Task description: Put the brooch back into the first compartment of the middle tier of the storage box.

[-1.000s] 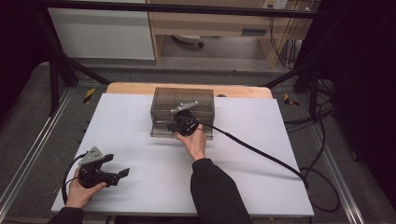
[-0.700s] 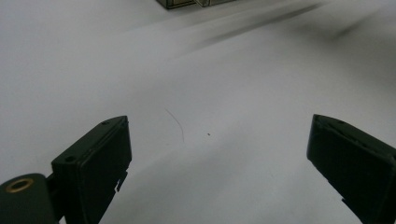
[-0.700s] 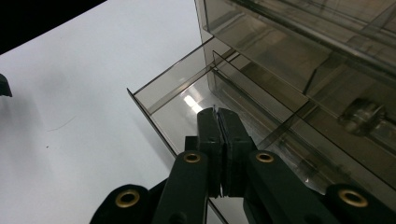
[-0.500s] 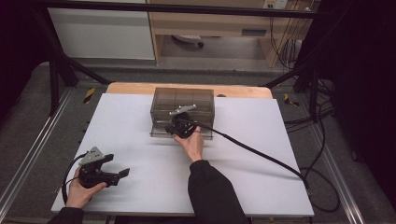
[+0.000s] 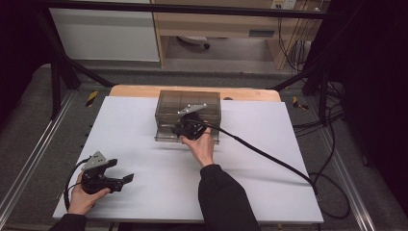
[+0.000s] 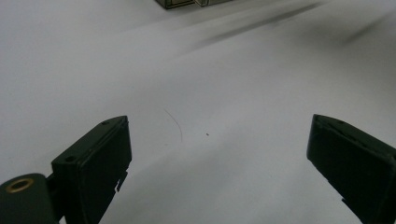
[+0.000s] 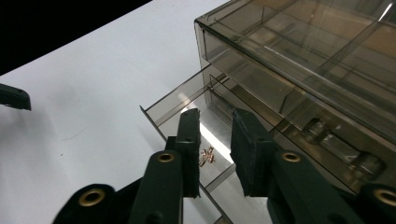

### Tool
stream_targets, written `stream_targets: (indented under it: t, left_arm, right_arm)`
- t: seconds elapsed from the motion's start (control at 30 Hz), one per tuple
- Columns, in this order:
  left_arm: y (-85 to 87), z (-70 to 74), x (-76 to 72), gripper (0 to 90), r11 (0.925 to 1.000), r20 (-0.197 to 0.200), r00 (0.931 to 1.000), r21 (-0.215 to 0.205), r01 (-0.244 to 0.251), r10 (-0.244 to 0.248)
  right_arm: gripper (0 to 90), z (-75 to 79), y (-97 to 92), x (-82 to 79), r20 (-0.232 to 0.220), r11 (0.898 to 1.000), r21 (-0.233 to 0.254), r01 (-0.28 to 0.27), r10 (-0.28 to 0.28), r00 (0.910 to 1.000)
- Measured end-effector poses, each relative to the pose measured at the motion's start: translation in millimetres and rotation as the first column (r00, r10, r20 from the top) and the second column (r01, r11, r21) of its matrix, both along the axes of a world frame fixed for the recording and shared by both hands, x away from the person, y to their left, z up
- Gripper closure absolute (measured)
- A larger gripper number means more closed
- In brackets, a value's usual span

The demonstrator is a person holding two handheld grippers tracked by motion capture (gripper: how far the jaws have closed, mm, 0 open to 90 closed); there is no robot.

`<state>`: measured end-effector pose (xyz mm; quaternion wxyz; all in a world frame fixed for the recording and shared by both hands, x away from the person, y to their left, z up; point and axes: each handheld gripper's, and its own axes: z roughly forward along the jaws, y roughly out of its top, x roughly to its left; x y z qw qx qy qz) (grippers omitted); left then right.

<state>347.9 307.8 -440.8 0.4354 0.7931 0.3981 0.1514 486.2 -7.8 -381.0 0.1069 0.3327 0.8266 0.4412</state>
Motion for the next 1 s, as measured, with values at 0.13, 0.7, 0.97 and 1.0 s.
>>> stream_targets:
  t: [0.13, 0.7, 0.97, 1.0]
  left_arm:
    - [-0.2, 0.2, -0.3, 6.7, 1.0000, 0.001, 1.0000, 0.000, 0.000, 0.000]
    - [-0.3, 0.0, -0.1, 6.6, 1.0000, -0.001, 1.0000, 0.002, -0.003, 0.003]
    - [-1.9, -0.1, -0.4, 6.6, 1.0000, -0.002, 1.0000, 0.006, 0.002, -0.002]
    - [-2.0, -0.1, -0.4, 6.6, 1.0000, -0.002, 1.0000, 0.006, 0.002, -0.002]
  right_arm:
    - [61.9, 7.4, -3.9, -6.1, -0.010, 1.000, -0.017, -0.001, 0.000, 1.0000]
    - [21.1, 26.6, -43.0, -33.1, -0.030, 0.999, -0.032, 0.025, -0.026, 0.9992]
    - [9.6, 26.3, -78.7, -44.4, -0.057, 0.997, -0.039, 0.059, -0.061, 0.9965]
    - [8.2, 26.0, -83.2, -45.4, -0.057, 0.997, -0.038, 0.063, -0.065, 0.9963]
